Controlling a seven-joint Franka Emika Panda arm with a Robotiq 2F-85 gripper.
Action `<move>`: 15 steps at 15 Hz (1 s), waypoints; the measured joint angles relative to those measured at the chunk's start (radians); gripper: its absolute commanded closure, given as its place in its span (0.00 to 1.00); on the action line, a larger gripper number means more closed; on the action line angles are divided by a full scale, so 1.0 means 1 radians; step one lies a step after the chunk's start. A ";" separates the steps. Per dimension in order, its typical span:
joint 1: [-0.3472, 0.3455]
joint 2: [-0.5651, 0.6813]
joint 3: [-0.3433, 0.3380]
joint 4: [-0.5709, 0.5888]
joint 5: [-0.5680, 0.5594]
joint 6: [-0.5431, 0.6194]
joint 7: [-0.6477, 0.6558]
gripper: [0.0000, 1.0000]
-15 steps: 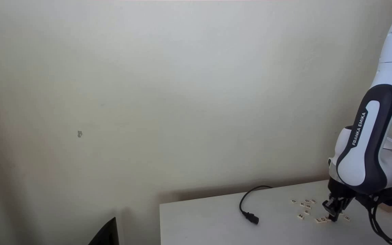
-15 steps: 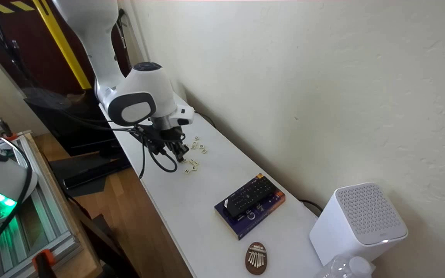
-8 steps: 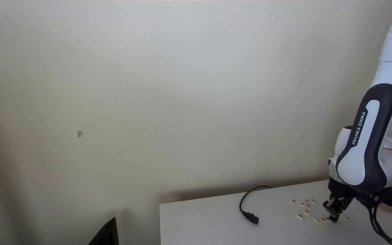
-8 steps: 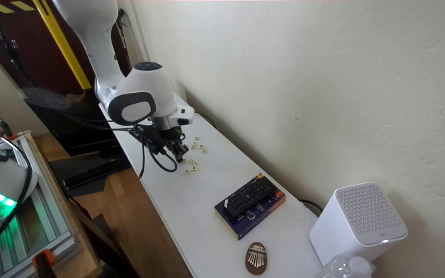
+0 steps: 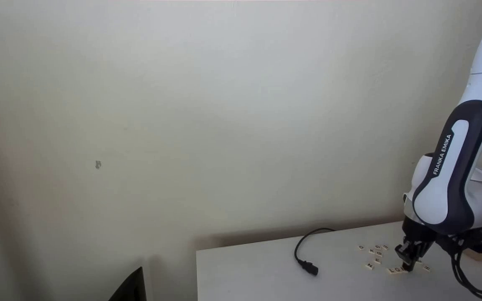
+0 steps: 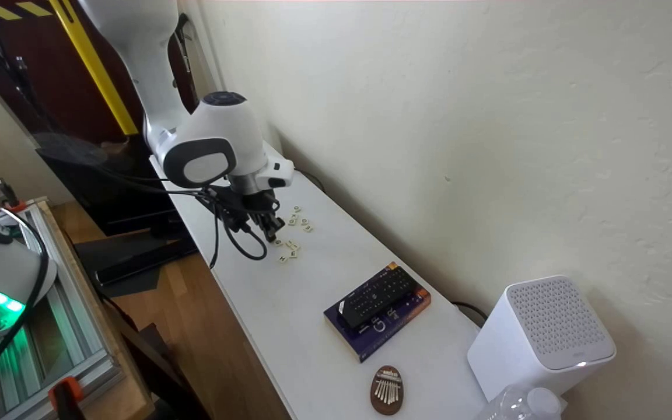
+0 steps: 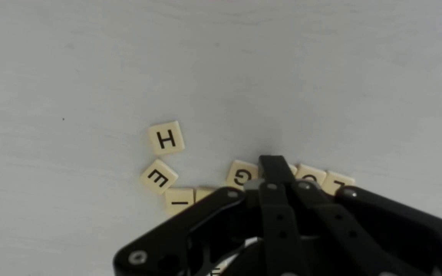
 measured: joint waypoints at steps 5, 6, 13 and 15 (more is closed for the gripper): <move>-0.046 -0.022 0.027 -0.005 0.000 0.004 0.000 1.00; -0.053 -0.026 0.028 -0.006 0.000 0.006 0.000 1.00; -0.057 -0.034 0.018 -0.009 0.000 0.008 0.001 1.00; -0.056 -0.031 0.015 -0.009 0.000 0.008 0.001 1.00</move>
